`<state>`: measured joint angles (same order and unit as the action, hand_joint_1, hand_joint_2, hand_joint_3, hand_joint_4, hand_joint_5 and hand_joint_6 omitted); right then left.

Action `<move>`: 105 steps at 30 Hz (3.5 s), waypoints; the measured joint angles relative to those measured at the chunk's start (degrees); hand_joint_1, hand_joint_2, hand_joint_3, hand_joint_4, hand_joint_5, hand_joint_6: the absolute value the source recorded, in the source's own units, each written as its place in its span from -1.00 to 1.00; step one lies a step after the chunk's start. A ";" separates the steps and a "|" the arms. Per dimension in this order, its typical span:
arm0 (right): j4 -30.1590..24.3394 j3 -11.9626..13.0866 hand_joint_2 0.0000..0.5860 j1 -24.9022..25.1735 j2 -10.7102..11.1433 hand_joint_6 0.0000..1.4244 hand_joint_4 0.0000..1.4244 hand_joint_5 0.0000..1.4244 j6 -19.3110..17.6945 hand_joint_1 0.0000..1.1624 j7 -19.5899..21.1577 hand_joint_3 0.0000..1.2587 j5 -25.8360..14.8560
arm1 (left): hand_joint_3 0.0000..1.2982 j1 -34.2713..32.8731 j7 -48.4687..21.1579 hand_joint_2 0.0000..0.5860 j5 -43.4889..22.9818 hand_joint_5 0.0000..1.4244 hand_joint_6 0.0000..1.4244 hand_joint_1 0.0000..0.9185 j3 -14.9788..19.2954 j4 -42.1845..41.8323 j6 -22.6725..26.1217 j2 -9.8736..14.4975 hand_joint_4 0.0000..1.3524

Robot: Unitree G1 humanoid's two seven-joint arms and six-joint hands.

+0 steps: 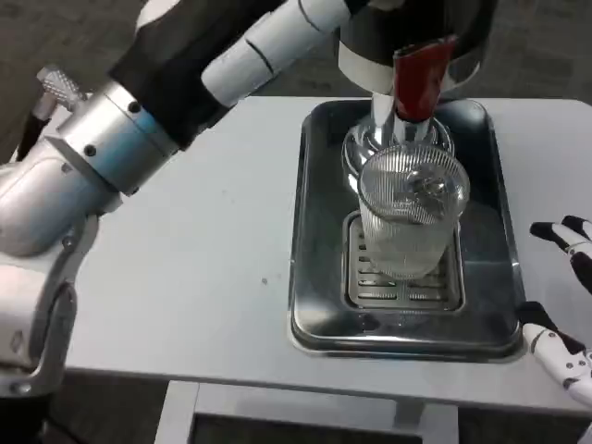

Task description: Grasp the cup under the faucet to collect the drink, then remove the cup.

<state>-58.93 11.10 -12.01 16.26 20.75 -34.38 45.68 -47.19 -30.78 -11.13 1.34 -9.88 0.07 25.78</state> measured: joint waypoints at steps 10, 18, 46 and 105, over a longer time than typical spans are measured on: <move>0.00 -0.21 0.68 0.05 0.00 -0.93 -1.00 -1.00 0.56 -0.41 0.01 -0.83 0.06 | -0.62 -0.24 -1.88 -0.62 0.50 -0.56 -0.58 -1.00 -2.65 1.59 0.06 -1.58 -0.68; 0.00 0.01 0.68 0.04 0.03 -0.93 -1.00 -1.00 0.84 -0.41 0.01 -0.83 -0.17 | -0.63 0.51 -3.62 -0.64 2.99 -0.56 -0.59 -1.00 -4.98 2.11 0.12 -1.13 -0.68; -0.03 2.27 0.68 -0.77 1.31 -0.93 -1.00 -1.00 1.18 -0.41 0.02 -0.83 -4.07 | -0.66 0.99 -4.51 -0.68 12.14 -0.59 -0.64 -1.00 -8.85 0.27 -6.23 3.34 -0.70; 11.73 -4.45 -0.12 5.43 -2.58 -0.75 -0.95 -0.87 0.81 0.10 21.49 -1.00 -23.56 | -0.68 1.53 -4.50 -0.70 16.25 -0.63 -0.68 -1.00 -9.57 -1.93 -8.04 5.79 -0.74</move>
<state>-47.21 6.64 -6.58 13.68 21.56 -12.90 22.12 -45.66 -35.28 5.12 -8.23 -11.81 -7.97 31.57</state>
